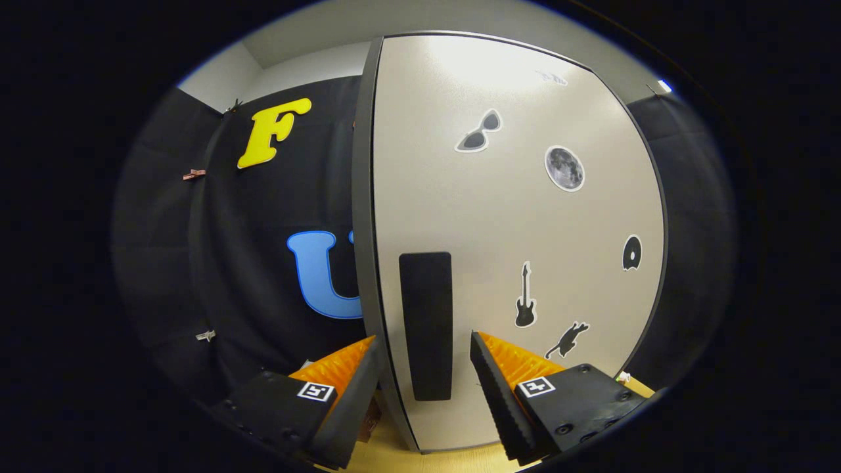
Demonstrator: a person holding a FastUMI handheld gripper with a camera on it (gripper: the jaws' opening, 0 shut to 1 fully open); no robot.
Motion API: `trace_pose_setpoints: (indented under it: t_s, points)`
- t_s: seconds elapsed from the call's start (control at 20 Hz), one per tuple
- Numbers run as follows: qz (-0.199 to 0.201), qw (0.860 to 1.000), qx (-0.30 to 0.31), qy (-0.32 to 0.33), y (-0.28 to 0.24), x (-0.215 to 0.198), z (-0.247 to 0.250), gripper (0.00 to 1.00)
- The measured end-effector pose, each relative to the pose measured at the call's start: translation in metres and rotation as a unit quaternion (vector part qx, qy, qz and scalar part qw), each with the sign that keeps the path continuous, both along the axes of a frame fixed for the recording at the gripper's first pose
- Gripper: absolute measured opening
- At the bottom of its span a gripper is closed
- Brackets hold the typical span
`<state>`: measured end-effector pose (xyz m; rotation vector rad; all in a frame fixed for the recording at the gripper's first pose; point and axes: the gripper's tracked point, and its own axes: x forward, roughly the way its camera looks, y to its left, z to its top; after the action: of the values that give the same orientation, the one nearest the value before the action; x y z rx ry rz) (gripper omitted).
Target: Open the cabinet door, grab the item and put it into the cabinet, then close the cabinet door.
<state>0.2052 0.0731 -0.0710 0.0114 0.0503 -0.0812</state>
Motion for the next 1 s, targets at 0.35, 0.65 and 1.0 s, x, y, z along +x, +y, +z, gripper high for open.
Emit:
trace_pose_setpoints:
  t_s: [0.35, 0.65, 1.0]
  points:
    - [-0.018, 1.0, -0.012, 0.01, -0.005, 0.005, -0.007, 0.33]
    - [-0.021, 0.999, -0.011, 0.023, -0.008, 0.005, -0.009, 0.1]
    - [0.011, 0.999, -0.007, 0.033, -0.008, -0.022, -0.007, 0.09]
